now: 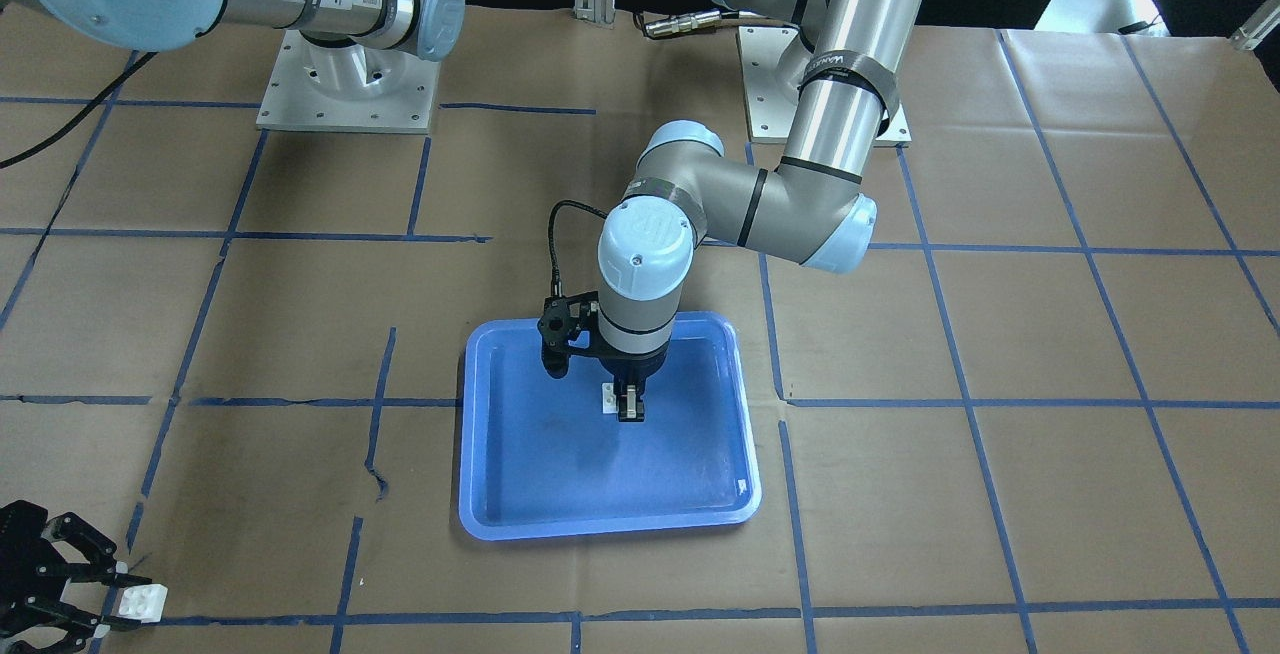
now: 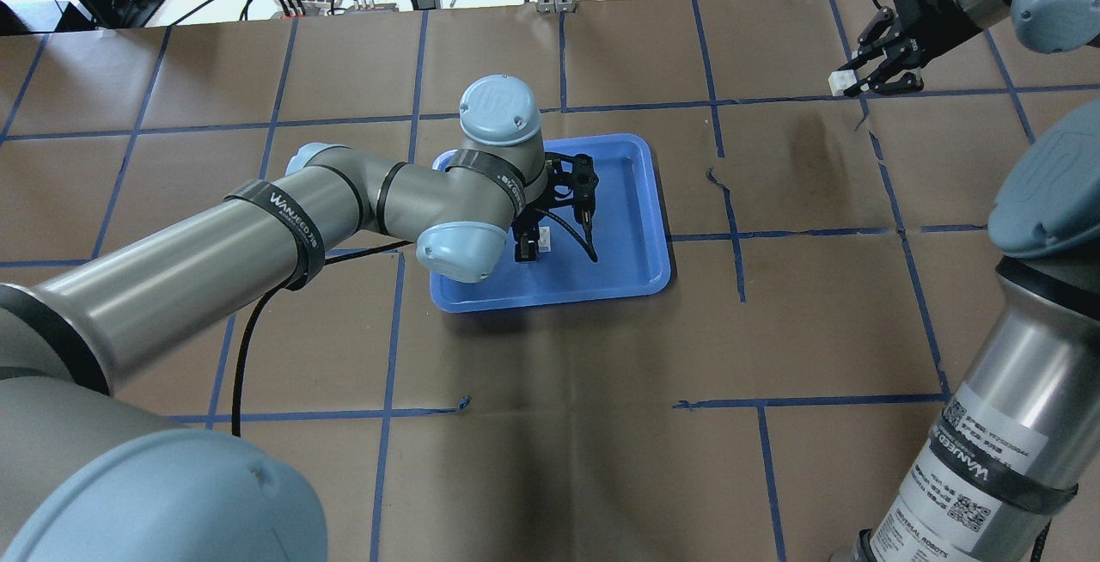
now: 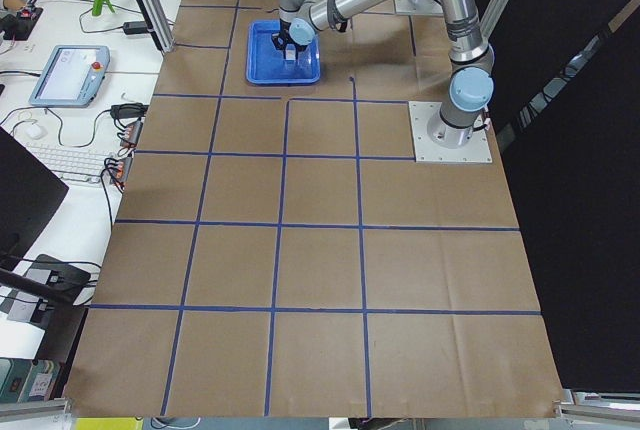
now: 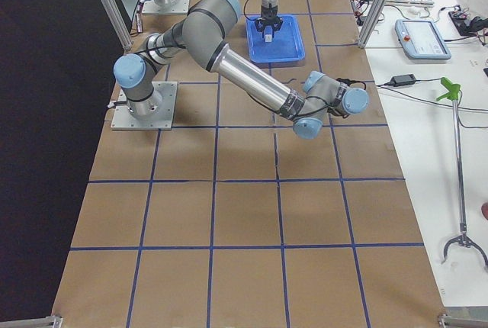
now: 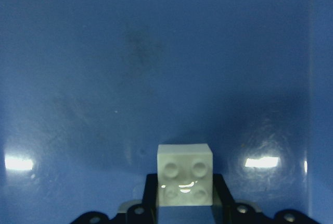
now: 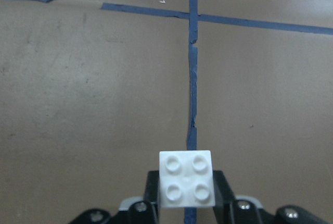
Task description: Assemble white blocks and place on blue tray
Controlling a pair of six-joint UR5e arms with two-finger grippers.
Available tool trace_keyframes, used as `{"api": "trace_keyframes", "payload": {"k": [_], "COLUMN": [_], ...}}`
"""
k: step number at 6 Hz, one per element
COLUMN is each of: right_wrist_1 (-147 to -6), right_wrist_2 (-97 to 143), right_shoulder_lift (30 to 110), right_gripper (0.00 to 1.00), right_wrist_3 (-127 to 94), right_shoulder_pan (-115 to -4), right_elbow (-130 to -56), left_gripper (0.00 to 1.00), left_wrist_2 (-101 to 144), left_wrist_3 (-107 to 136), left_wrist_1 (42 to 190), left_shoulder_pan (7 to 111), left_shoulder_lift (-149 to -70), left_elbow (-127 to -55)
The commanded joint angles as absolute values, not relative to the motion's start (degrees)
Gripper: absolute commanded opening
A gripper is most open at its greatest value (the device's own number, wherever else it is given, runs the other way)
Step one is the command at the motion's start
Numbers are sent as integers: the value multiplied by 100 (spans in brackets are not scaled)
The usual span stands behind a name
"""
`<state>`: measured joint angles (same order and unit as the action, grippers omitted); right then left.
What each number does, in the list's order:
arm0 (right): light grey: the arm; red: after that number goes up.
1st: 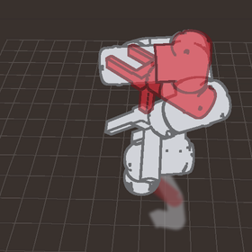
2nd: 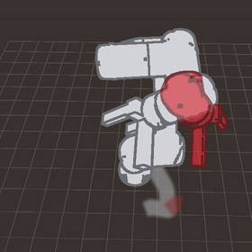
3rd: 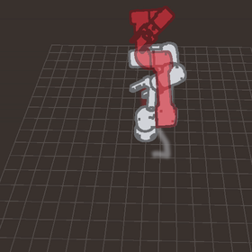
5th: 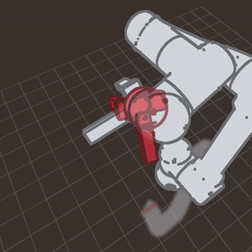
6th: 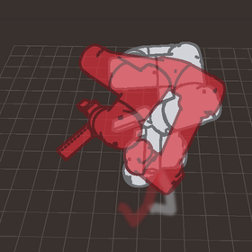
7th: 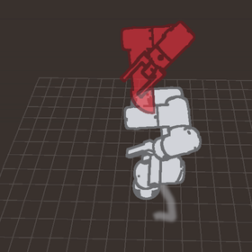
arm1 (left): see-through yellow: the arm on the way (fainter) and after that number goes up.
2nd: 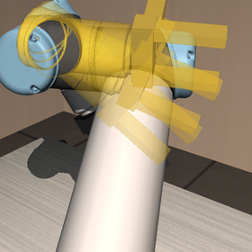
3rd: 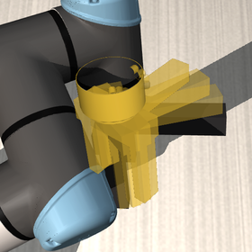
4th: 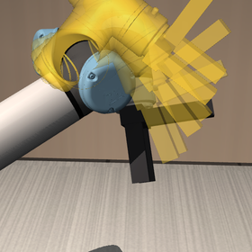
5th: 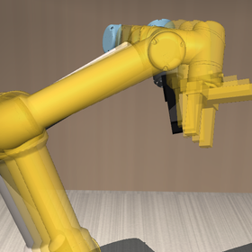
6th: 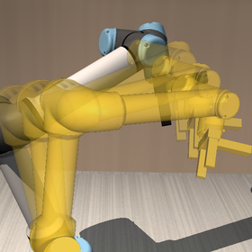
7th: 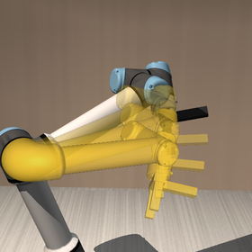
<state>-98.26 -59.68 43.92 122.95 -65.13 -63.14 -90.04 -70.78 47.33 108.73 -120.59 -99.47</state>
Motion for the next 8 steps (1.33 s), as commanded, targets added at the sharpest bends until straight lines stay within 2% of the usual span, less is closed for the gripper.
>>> {"api": "trace_keyframes", "payload": {"k": [1,2,3,5,6,7,8], "right_wrist_1": [-8942,-8677,-8570,-8709,-9215,-9898,-10741], "right_wrist_2": [-5968,-5968,-5959,-5880,-5393,-5370,-5370], "right_shoulder_lift": [4911,5087,5211,5667,5782,5844,5845], "right_gripper": [26,26,26,26,26,26,26], "right_wrist_3": [12234,12226,12095,11446,10913,10403,9815], "right_shoulder_pan": [-6556,-6670,-6923,-7511,-7793,-8205,-8627], "right_elbow": [-6380,-6398,-6529,-7203,-7572,-7915,-8258], "left_gripper": [85,85,78,77,77,81,98], "left_wrist_2": [-9053,-9001,-8965,-8921,-8912,-8964,-8991], "left_wrist_3": [-7093,-7128,-7111,-7031,-7023,-6814,-6055], "left_wrist_1": [4790,4903,5592,7627,8386,8620,8561], "left_shoulder_pan": [10855,10646,10522,10346,10275,10274,10266], "left_shoulder_lift": [-11954,-11736,-11368,-10673,-10165,-9647,-9537], "left_elbow": [-9836,-9800,-9626,-8855,-8729,-8797,-8772]}}
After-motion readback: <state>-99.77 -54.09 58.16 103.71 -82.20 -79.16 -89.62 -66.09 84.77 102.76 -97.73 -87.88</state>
